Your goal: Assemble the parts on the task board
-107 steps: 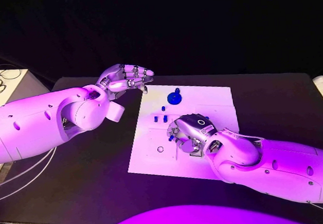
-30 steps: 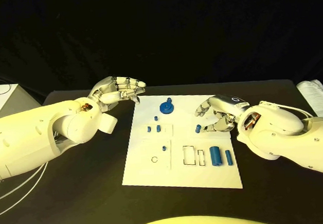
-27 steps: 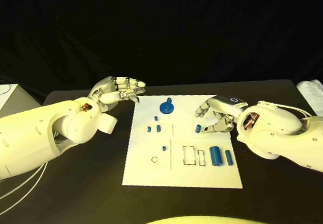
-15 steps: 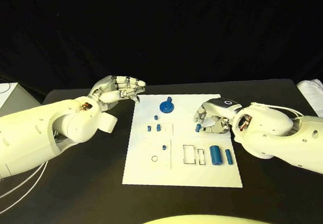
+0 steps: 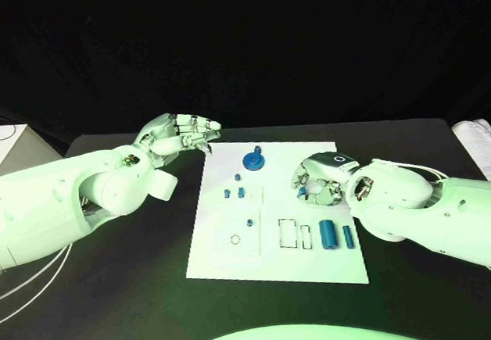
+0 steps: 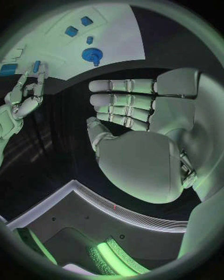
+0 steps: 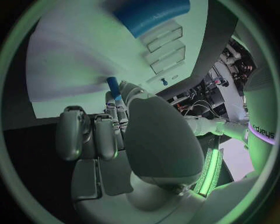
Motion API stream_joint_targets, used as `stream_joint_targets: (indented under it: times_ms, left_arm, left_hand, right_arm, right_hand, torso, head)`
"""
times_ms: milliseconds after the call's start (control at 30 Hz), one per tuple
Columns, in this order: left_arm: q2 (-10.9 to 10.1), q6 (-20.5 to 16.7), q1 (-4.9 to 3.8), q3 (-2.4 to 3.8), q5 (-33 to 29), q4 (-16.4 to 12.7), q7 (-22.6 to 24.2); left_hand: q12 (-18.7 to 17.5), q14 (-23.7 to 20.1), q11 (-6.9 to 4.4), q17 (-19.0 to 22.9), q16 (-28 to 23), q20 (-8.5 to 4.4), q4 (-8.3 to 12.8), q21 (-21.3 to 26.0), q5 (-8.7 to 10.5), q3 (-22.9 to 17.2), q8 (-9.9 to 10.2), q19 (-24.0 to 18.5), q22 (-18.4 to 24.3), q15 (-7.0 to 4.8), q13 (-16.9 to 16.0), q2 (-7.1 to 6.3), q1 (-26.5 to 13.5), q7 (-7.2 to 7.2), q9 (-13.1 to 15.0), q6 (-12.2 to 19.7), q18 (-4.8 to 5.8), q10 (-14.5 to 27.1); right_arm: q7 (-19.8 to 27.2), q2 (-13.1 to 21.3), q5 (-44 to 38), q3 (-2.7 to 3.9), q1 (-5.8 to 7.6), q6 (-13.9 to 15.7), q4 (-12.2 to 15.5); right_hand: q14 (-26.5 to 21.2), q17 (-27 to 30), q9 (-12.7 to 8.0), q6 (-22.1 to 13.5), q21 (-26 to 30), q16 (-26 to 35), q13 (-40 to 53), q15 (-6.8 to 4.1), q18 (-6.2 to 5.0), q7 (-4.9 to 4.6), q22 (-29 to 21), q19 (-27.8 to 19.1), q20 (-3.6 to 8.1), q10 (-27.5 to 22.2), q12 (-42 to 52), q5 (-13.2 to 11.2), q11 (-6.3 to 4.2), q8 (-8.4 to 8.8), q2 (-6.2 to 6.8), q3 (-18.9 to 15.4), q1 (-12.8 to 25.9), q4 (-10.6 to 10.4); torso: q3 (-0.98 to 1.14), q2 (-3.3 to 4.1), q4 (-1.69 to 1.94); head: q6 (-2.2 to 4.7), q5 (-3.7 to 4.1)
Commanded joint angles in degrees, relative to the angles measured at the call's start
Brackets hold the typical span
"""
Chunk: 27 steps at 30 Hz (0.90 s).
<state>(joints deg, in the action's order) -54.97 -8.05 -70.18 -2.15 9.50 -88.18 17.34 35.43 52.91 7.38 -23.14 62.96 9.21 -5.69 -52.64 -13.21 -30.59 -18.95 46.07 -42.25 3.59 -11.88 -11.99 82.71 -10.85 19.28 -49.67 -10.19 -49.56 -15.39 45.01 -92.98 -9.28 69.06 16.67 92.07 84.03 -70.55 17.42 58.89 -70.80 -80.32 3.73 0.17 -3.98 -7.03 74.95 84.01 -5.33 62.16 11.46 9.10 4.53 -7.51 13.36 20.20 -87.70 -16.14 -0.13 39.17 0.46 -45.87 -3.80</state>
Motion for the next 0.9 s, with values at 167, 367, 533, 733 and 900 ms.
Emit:
stream_joint_targets:
  times_ms: [167, 367, 533, 733, 900]
  left_arm:
    - [-0.05, 0.83, -0.02, 0.03, -0.26, -0.18, 0.20]
    - [-0.10, 0.90, -0.02, 0.03, -0.26, -0.19, 0.07]
    - [-0.16, 0.92, -0.02, 0.03, -0.26, -0.20, -0.04]
    - [-0.16, 0.96, -0.02, 0.03, -0.26, -0.22, -0.10]
    - [-0.17, 0.96, -0.02, 0.03, -0.26, -0.23, -0.11]
  left_hand:
    - [0.22, 0.15, -0.07, 0.08, -0.19, 0.06, 0.06, 0.19, -0.02, 0.41, -0.35, 0.47, 0.05, -0.03, 0.05, 0.12, 0.38, 0.13, 0.00, 0.24, -0.31, 0.18]
    - [0.22, 0.17, -0.07, 0.09, -0.22, 0.06, 0.03, 0.22, -0.02, 0.44, -0.35, 0.48, 0.07, -0.03, 0.07, 0.15, 0.35, 0.13, 0.00, 0.24, -0.31, 0.17]
    - [0.22, 0.18, -0.06, 0.09, -0.23, 0.06, -0.01, 0.24, -0.02, 0.46, -0.35, 0.49, 0.08, -0.03, 0.09, 0.19, 0.31, 0.12, -0.01, 0.25, -0.31, 0.17]
    - [0.21, 0.20, -0.04, 0.10, -0.26, 0.07, -0.15, 0.30, -0.03, 0.50, -0.34, 0.50, 0.11, 0.00, 0.12, 0.27, 0.17, 0.10, -0.02, 0.27, -0.30, 0.19]
    - [0.21, 0.20, -0.04, 0.10, -0.26, 0.07, -0.15, 0.30, -0.03, 0.50, -0.34, 0.50, 0.11, 0.00, 0.12, 0.27, 0.17, 0.10, -0.02, 0.27, -0.30, 0.19]
  right_arm:
    - [-0.32, -0.21, -1.80, -0.07, -0.17, -0.80, -0.60]
    - [-0.75, -0.22, -2.96, -0.12, -0.21, -1.11, -0.77]
    - [-1.06, -0.18, -3.83, -0.14, -0.25, -1.00, -0.78]
    - [-0.83, -0.19, -3.96, -0.15, -0.29, -0.41, -0.47]
    - [-0.39, -0.18, -3.02, -0.15, -0.37, 0.86, -0.04]
  right_hand:
    - [2.00, 0.11, 0.04, 0.57, 0.24, 0.19, -0.01, -0.46, 0.36, 0.00, 6.38, 2.10, 0.20, 0.63, -0.70, -0.08, 0.07, 0.13, 0.21, 1.29, 0.48, 0.15]
    - [2.01, 0.07, 0.27, 1.25, 0.24, 0.13, 0.03, -0.52, 0.37, -0.10, 6.44, 2.12, 0.24, 1.46, -1.51, -0.11, 0.00, -0.09, 0.28, 4.02, 0.70, 0.95]
    - [1.98, 0.20, 0.40, 1.42, 0.22, 0.18, 0.03, -0.54, 0.38, -0.16, 6.48, 2.14, 0.28, 1.80, -2.01, -0.14, -0.01, -0.13, 0.55, 5.57, 0.99, 1.53]
    - [1.96, 0.26, 0.57, 1.73, 0.19, 0.20, 0.07, -0.55, 0.39, -0.18, 6.52, 2.15, 0.28, 2.19, -2.37, -0.16, -0.03, -0.27, 0.69, 6.90, 1.54, 1.99]
    - [2.07, 0.00, 1.76, 4.52, -1.37, 0.00, 0.58, -1.31, 0.64, 0.16, 7.31, 2.52, 0.82, 6.38, -1.97, -0.23, -0.97, -1.96, -0.26, 10.89, 2.73, 3.89]
  torso:
    - [-0.02, -0.06, -0.04]
    - [0.01, -0.04, -0.05]
    - [-0.01, -0.05, -0.07]
    - [0.00, -0.04, -0.06]
    - [-0.01, -0.02, -0.02]
  head:
    - [-0.16, 0.05]
    - [-0.32, 0.03]
    - [-0.33, 0.13]
    - [-0.31, 0.21]
    - [-0.37, 0.31]
